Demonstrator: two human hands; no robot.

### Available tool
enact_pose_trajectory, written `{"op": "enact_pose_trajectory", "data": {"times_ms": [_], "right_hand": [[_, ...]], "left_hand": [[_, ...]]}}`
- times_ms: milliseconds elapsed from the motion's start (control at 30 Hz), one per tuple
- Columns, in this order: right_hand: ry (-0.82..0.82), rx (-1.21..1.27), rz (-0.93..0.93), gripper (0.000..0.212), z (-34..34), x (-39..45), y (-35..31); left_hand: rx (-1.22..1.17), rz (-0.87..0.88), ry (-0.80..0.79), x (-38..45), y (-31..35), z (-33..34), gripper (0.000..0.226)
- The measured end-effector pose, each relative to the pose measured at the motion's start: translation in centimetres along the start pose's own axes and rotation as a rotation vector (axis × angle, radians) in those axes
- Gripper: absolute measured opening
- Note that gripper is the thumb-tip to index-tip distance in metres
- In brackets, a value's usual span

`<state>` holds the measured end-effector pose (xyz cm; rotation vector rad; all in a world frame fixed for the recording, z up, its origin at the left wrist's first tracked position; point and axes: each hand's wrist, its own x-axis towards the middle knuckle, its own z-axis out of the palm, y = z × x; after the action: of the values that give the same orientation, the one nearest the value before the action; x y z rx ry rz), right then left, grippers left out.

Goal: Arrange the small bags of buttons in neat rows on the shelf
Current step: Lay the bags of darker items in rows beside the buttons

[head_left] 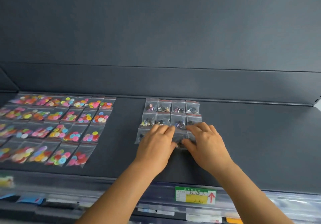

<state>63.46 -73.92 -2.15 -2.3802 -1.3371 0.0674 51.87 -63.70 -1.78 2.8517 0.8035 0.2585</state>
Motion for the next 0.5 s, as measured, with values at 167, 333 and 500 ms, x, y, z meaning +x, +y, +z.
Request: {"op": "enact_pose_trajectory", "data": {"times_ms": [167, 333, 500], "right_hand": [[-0.019, -0.043, -0.136, 0.061, 0.8, 0.7, -3.6], [-0.09, -0.026, -0.229, 0.071, 2.5, 1.5, -9.2], [-0.121, 0.01, -0.313, 0.071, 5.0, 1.7, -16.7]], "left_hand": [[0.016, -0.095, 0.073, -2.3, -3.4, -2.0, 0.06], [0.006, -0.219, 0.109, -5.5, -8.3, -3.7, 0.061], [-0.002, -0.32, 0.157, -9.7, -14.6, -5.7, 0.063]]}}
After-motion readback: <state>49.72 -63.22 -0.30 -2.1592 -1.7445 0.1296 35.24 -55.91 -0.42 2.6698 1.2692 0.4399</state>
